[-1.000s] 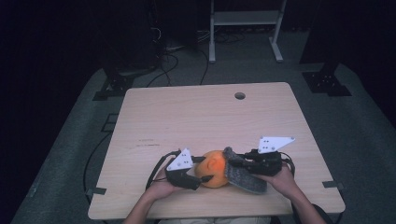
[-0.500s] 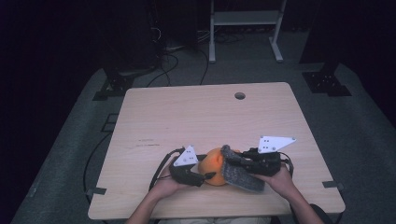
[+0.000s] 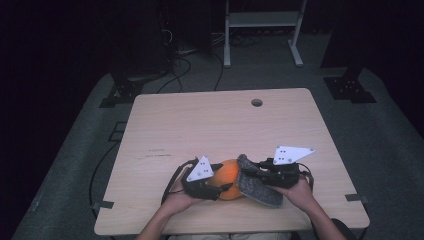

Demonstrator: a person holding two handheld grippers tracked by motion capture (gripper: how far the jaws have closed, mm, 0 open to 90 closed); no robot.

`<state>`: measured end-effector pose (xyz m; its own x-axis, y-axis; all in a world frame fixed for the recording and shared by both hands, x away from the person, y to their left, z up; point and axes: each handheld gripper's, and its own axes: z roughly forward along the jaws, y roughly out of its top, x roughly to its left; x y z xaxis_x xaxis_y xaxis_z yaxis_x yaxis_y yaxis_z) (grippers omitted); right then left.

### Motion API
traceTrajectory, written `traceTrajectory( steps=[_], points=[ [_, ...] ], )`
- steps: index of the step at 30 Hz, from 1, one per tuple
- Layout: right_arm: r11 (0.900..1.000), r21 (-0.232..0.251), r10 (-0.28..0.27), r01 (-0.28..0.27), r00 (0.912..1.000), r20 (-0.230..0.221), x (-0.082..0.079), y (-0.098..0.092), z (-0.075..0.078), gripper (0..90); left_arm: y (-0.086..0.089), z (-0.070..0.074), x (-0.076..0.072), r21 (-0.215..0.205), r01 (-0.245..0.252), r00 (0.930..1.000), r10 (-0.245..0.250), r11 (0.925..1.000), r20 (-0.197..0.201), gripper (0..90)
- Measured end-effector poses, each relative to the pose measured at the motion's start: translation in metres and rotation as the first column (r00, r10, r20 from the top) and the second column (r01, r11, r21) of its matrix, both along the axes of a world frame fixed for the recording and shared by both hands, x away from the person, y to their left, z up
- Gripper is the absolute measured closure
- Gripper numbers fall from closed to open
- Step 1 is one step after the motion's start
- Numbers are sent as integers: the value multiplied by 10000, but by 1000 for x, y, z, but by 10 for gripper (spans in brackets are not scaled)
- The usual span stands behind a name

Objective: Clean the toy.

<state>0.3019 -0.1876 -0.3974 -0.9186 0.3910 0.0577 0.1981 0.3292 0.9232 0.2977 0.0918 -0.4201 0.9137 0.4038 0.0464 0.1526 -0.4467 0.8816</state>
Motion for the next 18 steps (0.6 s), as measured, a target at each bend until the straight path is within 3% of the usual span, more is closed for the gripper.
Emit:
traceTrajectory(
  steps=[3, 5, 7, 9, 11, 13, 15, 18],
  points=[
    [9998, -9, -199, 199, 9995, -235, 5, -7, -3, 765, 0, -5, 11, 35, -323, 9966, 324, 9995, -759, 117],
    [9995, -75, -292, 290, 9993, -244, 6, -10, -4, 765, 0, -10, 15, -74, -278, 9939, 268, 9996, -1074, 97],
    [9992, -170, -377, 374, 9991, -194, 6, -9, -4, 765, -1, -10, 12, -43, -240, 9971, 237, 9997, -724, 188],
    [9994, -118, -328, 327, 9994, -95, 3, -6, -2, 764, -3, -7, 4, 231, -377, 9991, 373, 9990, 192, 318],
    [9999, 86, -112, 111, 9999, 45, 0, -2, 1, 764, -7, -2, -3, 286, -463, 9952, 436, 9985, 880, 383],
    [9999, 39, -104, 104, 9999, 50, 1, 1, 2, 764, -10, 2, -9, 627, -639, 9855, 531, 9960, 1609, 394],
    [9998, -139, -160, 158, 9998, -124, 5, 0, -3, 765, -10, 1, -11, 1016, -455, 9857, 282, 9938, 1664, 386],
    [9990, -432, -168, 152, 9992, -363, 9, -3, -10, 766, -4, 1, -6, 522, -101, 9966, 58, 9986, 820, 294]
  ],
)
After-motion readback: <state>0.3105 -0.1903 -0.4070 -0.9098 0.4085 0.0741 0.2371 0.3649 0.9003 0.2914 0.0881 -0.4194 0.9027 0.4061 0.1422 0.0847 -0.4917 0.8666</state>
